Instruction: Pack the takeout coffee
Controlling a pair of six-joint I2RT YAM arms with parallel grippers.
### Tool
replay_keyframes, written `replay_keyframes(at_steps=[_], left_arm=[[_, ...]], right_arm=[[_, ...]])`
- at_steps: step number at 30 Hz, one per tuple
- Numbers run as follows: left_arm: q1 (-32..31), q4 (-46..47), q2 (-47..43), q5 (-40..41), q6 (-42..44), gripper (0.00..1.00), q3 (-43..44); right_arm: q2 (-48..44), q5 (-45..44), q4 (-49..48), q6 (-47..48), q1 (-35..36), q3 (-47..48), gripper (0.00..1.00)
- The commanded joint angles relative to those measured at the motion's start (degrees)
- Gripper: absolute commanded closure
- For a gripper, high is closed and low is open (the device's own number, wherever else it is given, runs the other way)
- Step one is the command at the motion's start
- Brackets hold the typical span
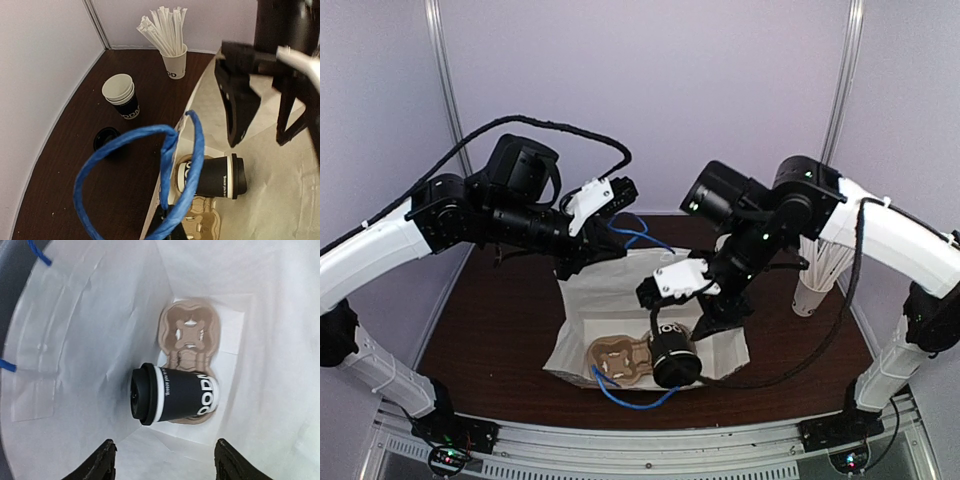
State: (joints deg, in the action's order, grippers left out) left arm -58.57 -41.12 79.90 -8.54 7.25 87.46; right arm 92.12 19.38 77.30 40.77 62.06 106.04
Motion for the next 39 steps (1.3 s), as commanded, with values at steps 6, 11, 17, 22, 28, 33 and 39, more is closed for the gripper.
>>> replay_keyframes(at_steps=[6,11,17,22,28,33,39], left_arm=[[-1.34,9.23,-5.1,1.05,-7.04,1.0,-3.48],[-2.97,12.33,-5.41,2.9,-10.65,1.0,-6.95],[-3.39,15.19,-5.71,3.66,-12.36,1.0,-9.85],[-3.39,15.33,-5.97,3.28,-12.51,1.0,-10.33],[-3.4,15.36,-6.41,3.1,-12.28,1.0,-10.63],[-3.39,15.37,-6.59,2.83,-12.34,1.0,-10.98],[-3.4,15.42,-6.68,2.34,-12.34,1.0,-11.3]], right_arm=[[1.18,-28.77,-5.79,0.9,11.43,-11.79,0.35],[2.3,-34.55,-10.35,0.6,13.12,-14.92,0.34],[3.1,-39.06,-17.03,1.36,13.14,-21.61,0.38],[3.95,-39.42,-20.0,1.23,13.04,-23.91,0.41],[5.61,-39.65,-22.22,1.06,11.79,-23.71,0.53],[6.89,-39.13,-22.66,0.98,10.04,-23.52,0.59],[8.51,-39.76,-23.9,0.54,8.42,-23.01,0.63]])
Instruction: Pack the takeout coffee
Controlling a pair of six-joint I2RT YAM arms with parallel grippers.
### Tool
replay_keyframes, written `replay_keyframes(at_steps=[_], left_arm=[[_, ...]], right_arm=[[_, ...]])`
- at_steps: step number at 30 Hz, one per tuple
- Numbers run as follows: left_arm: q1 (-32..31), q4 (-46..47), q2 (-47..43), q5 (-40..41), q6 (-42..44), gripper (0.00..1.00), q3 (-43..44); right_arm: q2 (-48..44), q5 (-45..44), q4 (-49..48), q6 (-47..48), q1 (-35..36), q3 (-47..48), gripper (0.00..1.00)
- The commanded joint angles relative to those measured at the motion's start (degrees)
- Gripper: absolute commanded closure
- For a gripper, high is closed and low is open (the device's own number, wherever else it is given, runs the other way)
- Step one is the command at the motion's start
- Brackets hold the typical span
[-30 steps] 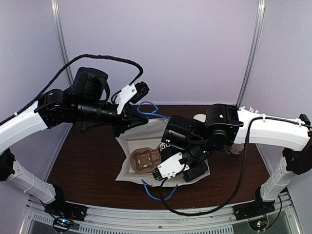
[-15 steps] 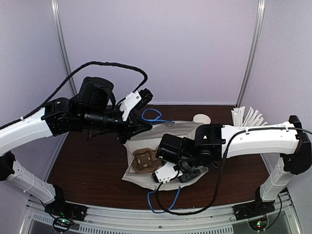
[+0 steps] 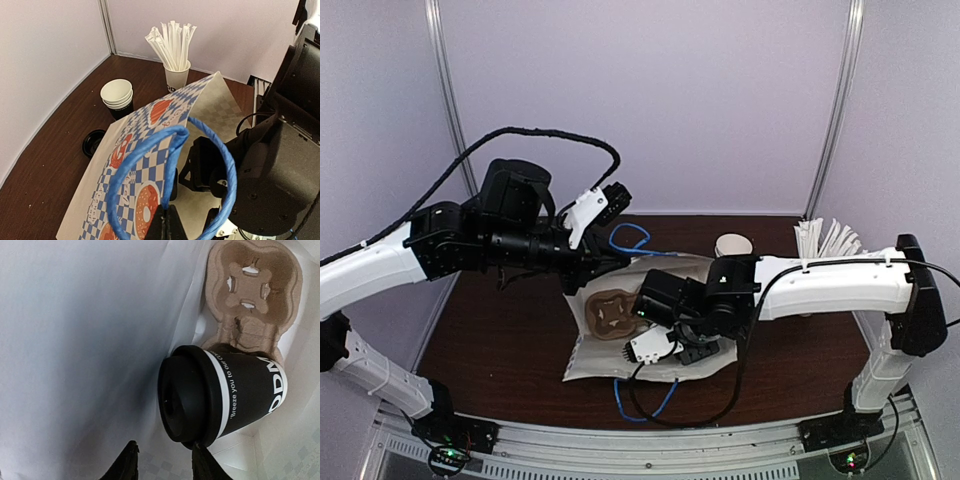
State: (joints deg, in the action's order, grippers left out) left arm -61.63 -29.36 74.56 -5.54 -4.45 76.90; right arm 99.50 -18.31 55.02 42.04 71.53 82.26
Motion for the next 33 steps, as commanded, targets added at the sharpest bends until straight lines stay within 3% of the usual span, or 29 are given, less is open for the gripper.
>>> replay_keyframes(at_steps=[1,13,25,33], left_arm=[[-0.34,3.67,-1.27,-0.58,-0.65,1.0,-0.78],[-0.33,3.54,0.37,1.52,-1.62,1.0,-0.61],[-0.34,4.6,0.78,1.67,-3.16,1.0,-1.82],[-0.59,9.19,-0.5,1.5,-5.73,1.0,-4.59]], right_arm=[[1.31,-2.71,-2.24,-0.73,-1.19,0.75,0.64],[1.7,-1.1,1.68,-1.46,-1.32,8.23,0.6],[-0.15,-7.09,3.27,-0.42,-0.17,9.51,0.58],[0.67,-3.5,3.46,-0.84,0.18,11.64,0.59]])
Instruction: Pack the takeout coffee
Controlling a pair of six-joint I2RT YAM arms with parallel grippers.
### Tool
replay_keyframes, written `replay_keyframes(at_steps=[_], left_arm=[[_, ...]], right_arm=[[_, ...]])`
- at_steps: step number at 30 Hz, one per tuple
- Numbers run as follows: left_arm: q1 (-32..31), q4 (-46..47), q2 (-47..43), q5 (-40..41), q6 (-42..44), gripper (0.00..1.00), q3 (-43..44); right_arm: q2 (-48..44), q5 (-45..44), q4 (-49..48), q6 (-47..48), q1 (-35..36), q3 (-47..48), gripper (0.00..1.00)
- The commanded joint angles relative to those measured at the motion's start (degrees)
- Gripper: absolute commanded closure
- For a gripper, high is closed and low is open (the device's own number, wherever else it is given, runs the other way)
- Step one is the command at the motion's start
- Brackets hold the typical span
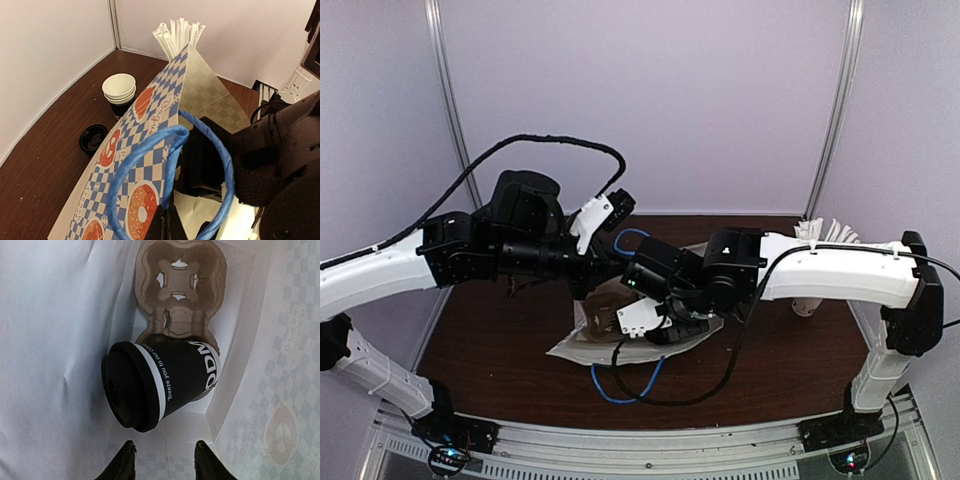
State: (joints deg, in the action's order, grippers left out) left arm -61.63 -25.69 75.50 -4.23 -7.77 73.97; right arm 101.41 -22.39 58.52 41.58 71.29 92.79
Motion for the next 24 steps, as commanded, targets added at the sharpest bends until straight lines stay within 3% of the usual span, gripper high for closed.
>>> replay_keyframes(at_steps=[1,15,24], left_arm=[[-0.91,6.58,-1.52,0.3,-2.69,1.0,-2.05],[-2.01,8.03,-3.04,-0.28,-3.92,1.0,-3.81],[-2.0,8.13,-3.17,-0.56,-3.68,1.0,-4.06]], right_arm=[[-0.68,0.49,-1.12,0.38,0.48,0.17,0.6],[1.95,-2.88,-13.09,4.28,-0.8,-7.84,0.65],[4.81,-1.34,-13.86,4.78,-2.96,-7.64,0.69]])
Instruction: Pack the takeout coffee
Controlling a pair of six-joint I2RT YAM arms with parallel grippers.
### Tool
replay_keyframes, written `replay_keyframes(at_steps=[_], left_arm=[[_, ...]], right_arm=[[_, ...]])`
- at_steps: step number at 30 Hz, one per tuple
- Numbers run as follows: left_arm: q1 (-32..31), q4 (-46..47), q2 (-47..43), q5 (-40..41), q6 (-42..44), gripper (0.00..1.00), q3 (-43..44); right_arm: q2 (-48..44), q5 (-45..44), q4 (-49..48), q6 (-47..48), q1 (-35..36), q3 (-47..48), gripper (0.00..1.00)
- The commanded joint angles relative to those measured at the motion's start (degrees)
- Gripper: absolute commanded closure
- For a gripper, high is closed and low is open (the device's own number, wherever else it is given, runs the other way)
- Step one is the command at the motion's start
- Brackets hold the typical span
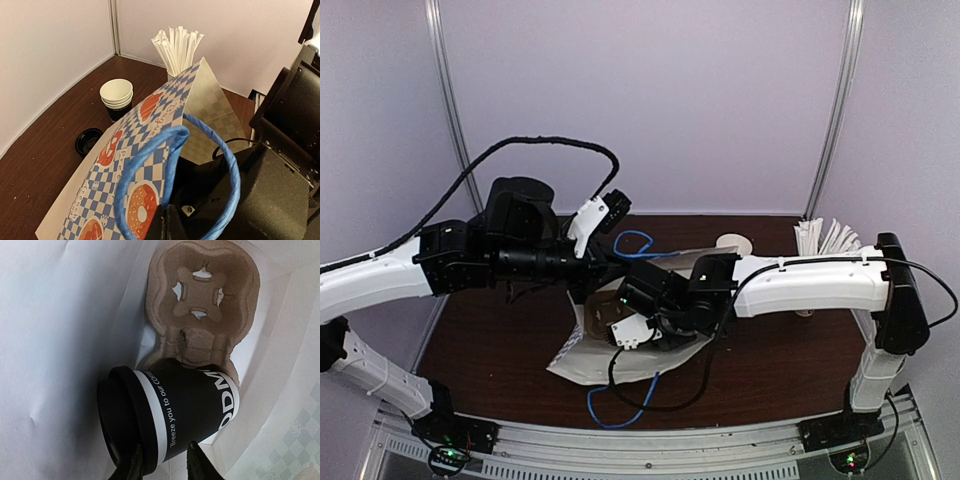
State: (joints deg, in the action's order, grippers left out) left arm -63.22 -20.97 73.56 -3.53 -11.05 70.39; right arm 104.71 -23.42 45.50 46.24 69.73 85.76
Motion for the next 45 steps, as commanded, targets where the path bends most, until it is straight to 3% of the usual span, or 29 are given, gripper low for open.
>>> replay_keyframes(at_steps=[1,4,9,17,34,38,45], left_arm=[[-0.35,3.33,-1.2,-1.16,-0.25,1.0,-0.48],[-0.38,3.3,-1.4,-0.98,-0.23,1.0,-0.52],[-0.4,3.18,-1.81,-0.42,-0.06,1.0,-0.6],[-0.36,3.21,-1.78,0.85,0.38,1.0,-1.09],[2.11,0.87,0.85,7.56,4.02,1.0,1.83],[5.57,0.33,1.26,8.12,4.96,1.0,3.35],[16.28,-0.79,5.09,0.6,7.77,1.0,8.09]], right_arm=[[1.71,-0.21,-0.49,0.09,-1.44,-0.49,0.68],[2.56,0.04,0.0,0.08,-1.67,-0.45,0.69],[3.45,0.89,1.24,-0.27,-2.49,0.78,0.88],[0.43,2.84,5.25,-1.11,-2.5,5.35,0.98],[-3.73,13.63,19.42,-7.66,-2.5,19.49,1.0],[-5.15,18.95,22.12,-9.98,-2.63,22.3,1.0],[-7.92,30.86,23.5,-15.36,-7.34,28.44,1.0]])
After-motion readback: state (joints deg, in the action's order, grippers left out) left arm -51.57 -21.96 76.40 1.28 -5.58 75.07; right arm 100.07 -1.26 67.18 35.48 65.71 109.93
